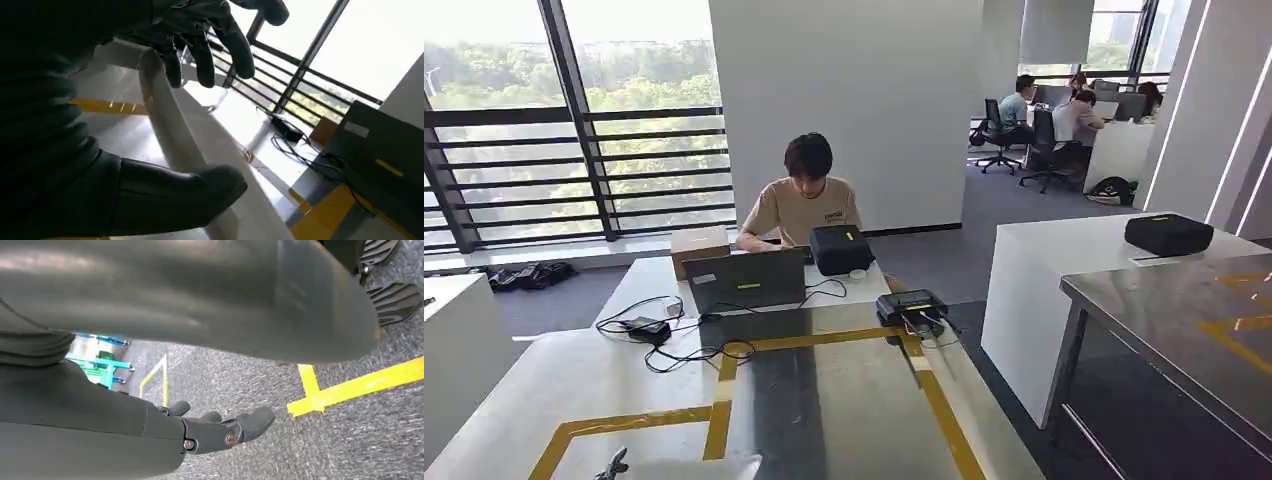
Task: Take the parts from the cabinet and place them on the table.
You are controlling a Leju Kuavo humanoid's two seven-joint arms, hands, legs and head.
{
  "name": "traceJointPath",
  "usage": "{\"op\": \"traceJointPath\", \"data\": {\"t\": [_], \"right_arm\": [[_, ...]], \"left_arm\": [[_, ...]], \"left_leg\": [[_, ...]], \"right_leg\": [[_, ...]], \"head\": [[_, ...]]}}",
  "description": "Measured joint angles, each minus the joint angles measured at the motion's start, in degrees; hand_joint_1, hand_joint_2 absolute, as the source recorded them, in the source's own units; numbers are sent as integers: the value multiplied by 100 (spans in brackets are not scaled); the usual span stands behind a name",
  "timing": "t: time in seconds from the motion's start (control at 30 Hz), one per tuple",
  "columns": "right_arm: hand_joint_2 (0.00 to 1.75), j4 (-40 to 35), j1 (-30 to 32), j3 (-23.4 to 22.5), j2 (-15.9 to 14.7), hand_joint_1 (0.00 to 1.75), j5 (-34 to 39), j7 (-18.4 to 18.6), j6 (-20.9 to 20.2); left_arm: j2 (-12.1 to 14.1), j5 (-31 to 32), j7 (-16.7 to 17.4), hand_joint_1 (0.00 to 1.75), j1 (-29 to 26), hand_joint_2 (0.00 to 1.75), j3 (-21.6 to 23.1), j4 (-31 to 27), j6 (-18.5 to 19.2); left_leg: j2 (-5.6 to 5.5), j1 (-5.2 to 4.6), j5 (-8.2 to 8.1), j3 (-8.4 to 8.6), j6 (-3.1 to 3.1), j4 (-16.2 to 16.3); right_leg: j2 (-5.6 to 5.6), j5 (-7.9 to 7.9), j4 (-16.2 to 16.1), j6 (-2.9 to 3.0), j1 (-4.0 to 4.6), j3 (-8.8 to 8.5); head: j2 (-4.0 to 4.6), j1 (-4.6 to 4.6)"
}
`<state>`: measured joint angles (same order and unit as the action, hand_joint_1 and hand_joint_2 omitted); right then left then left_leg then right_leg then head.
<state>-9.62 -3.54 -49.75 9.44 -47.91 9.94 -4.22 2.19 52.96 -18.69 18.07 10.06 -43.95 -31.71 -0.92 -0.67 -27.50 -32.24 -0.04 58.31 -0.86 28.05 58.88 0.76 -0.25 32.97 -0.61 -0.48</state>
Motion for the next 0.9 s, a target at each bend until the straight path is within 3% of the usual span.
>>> {"op": "traceJointPath", "data": {"t": [0.07,0.13,0.3,0.33,0.4,0.43,0.47,0.57,0.6,0.63,0.67,0.73,0.77,0.8,0.87,0.9], "right_arm": [[0,0,8,-9,0,0,4,-2,11],[0,0,22,-13,0,0,7,0,11],[0,0,33,-15,0,0,-26,0,11],[0,0,34,-15,8,0,-44,0,11],[0,0,38,-15,24,0,-59,-2,9],[0,0,38,-15,20,0,-63,-2,9],[0,0,34,-15,17,0,-79,-2,9],[0,0,37,-13,17,0,-98,-11,2],[0,0,44,-13,17,0,-103,-11,2],[0,0,48,-15,15,0,-105,-7,2],[0,0,48,-15,15,0,-109,-9,2],[0,0,37,-15,2,0,-109,-7,-9],[0,2,18,-15,2,0,-109,-9,-11],[0,4,22,-15,24,0,-109,-11,-24],[0,2,21,-15,11,0,-114,-24,-24],[0,4,15,-15,11,0,-114,-22,-24]], "left_arm": [[-44,-621,4,0,-168,0,-92,-179,401],[-70,-1004,-2,0,-365,0,-197,-398,569],[-120,-1558,59,0,-921,0,-475,-993,720],[-127,-1643,72,0,-1025,0,-527,-1119,720],[-142,-1796,61,0,-1217,0,-629,-1379,705],[-175,-1858,48,0,-1290,0,-665,-1483,701],[-197,-1905,31,0,-1351,0,-706,-1596,699],[-236,-1995,-7,0,-1569,0,-824,-1872,694],[-252,-2041,-31,0,-1622,0,-837,-1929,692],[-271,-2113,-76,0,-1666,0,-861,-1989,683],[-276,-2176,-122,0,-1697,0,-877,-2042,662],[-284,-2260,-186,0,-1716,0,-881,-2132,629],[-284,-2297,-214,0,-1721,0,-890,-2178,611],[-267,-2332,-236,0,-1750,0,-918,-2223,596],[-269,-2351,-269,0,-1768,0,-920,-2291,581],[-267,-2362,-286,0,-1785,0,-920,-2309,581]], "left_leg": [[0,0,-3,-1,-1,0],[0,0,-3,-1,-1,0],[0,0,-8,-2,3,0],[1,-35,-39,-17,58,44],[0,-38,55,31,142,-72],[28,51,148,88,152,-212],[38,49,178,93,170,-262],[78,67,204,32,178,-255],[79,79,216,10,159,-245],[79,105,228,-22,135,-222],[79,139,235,-62,104,-188],[69,233,218,-185,-9,-35],[65,239,208,-240,-78,44],[50,230,197,-281,-142,83],[15,203,207,-295,-210,143],[14,218,227,-306,-253,131]], "right_leg": [[-1,1,0,-1,0,1],[0,2,0,-2,1,1],[0,8,0,-5,0,0],[3,-14,-44,-55,-35,-11],[0,-69,-94,-120,-19,-43],[17,-18,-66,-123,-4,-45],[36,140,58,-144,2,6],[38,847,1280,-222,-66,499],[41,900,1514,-262,-93,576],[46,823,1489,-298,-125,529],[54,647,1228,-340,-158,371],[86,237,181,-473,-253,-245],[69,380,34,-493,-228,-313],[5,199,178,-419,-182,-255],[-8,317,215,-209,-201,-184],[-1,317,224,-157,-190,-155]], "head": [[0,0],[0,-2],[0,0],[0,0],[0,-7],[0,-2],[0,2],[0,17],[0,17],[0,20],[0,20],[0,22],[0,28],[0,53],[0,33],[0,28]]}}
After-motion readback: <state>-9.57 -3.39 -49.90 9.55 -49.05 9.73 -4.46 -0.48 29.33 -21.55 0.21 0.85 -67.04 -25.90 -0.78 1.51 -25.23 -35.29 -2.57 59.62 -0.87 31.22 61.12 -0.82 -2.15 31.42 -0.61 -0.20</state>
